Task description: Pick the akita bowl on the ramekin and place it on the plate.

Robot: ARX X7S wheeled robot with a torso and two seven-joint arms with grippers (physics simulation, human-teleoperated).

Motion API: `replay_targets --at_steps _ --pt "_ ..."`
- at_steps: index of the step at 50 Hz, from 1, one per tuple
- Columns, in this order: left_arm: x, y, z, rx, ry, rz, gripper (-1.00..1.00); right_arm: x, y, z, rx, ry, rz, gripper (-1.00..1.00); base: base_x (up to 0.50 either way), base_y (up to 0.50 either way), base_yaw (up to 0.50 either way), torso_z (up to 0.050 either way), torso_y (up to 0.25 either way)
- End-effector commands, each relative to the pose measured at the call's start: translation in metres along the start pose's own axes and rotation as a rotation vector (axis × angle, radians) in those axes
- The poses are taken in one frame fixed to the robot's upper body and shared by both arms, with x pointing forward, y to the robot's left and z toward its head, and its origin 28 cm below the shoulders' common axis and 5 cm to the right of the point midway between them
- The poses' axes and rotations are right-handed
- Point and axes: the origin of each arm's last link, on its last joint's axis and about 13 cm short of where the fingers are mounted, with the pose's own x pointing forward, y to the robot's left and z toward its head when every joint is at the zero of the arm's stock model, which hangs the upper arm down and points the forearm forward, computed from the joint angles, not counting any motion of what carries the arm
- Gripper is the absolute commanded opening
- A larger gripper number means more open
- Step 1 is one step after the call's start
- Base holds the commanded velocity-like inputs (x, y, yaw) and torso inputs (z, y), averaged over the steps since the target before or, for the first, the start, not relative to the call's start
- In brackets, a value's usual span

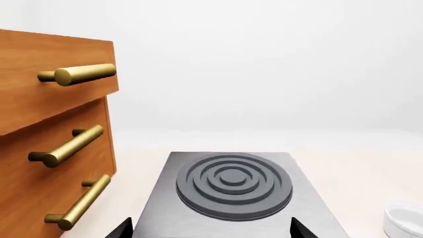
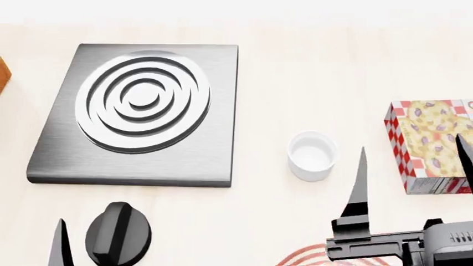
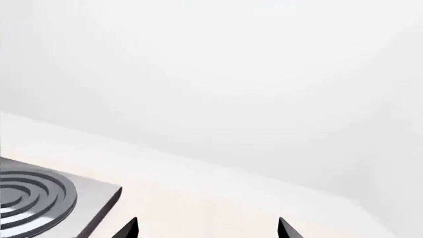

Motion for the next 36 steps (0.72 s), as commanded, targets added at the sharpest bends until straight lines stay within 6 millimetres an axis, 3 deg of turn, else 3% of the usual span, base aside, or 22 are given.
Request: replay_targets --at_steps 1,17,36 --pt "-0.001 0.000 0.001 0.001 -0.008 -0.004 1.00 -0.004 0.001 -0.006 0.054 -0.057 -0.100 1.00 0.00 0.00 0.00 0.000 0.250" --pt "-0.002 -0.001 0.002 -0.006 -0.014 -0.010 1.00 -0.007 0.002 -0.002 0.090 -0.132 -0.131 1.00 0.00 0.00 0.00 0.000 0.250" --pt "-0.003 -0.001 0.004 -0.016 -0.025 -0.015 1.00 -0.013 0.001 0.017 0.127 -0.217 -0.131 1.00 0.00 0.00 0.00 0.000 0.250"
